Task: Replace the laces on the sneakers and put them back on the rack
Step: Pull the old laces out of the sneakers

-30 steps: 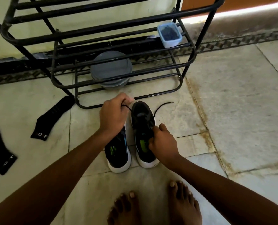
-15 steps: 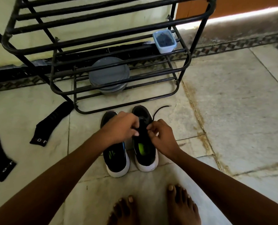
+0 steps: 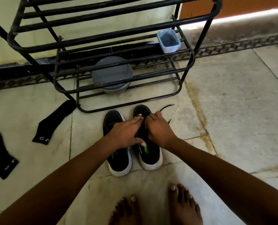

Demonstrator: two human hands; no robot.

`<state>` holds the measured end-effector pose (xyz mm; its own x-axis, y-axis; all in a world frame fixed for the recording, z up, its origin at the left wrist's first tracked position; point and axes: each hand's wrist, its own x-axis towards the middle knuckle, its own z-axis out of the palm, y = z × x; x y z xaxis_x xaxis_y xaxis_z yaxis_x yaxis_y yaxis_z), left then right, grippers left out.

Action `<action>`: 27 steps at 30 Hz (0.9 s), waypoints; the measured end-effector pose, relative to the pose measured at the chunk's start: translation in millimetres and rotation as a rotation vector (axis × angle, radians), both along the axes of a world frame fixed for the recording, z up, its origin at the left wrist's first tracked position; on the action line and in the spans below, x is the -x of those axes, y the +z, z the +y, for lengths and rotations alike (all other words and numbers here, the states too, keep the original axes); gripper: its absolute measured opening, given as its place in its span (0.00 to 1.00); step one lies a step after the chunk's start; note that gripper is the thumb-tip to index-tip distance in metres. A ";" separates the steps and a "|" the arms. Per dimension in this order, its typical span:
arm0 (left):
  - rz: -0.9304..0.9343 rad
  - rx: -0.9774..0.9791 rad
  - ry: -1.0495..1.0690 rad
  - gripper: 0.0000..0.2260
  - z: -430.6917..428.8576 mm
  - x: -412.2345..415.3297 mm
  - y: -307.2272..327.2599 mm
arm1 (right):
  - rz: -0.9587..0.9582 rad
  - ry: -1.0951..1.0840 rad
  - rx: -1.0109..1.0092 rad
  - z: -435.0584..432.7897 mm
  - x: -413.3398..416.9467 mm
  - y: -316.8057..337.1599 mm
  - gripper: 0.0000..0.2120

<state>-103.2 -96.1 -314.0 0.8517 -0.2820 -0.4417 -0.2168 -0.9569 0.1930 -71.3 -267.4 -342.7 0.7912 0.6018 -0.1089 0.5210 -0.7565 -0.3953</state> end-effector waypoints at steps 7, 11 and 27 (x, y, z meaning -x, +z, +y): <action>-0.029 -0.040 0.017 0.49 -6.5 2.2 -9.2 | 0.058 -0.207 -0.149 4.0 0.5 6.6 0.05; -0.018 -0.037 0.026 0.49 -7.5 2.4 -8.7 | 0.147 -0.324 -0.236 3.2 -1.0 9.4 0.06; -0.010 -0.076 -0.004 0.47 -7.7 10.2 -9.8 | 0.310 -0.810 -0.790 -38.9 -44.6 37.0 0.06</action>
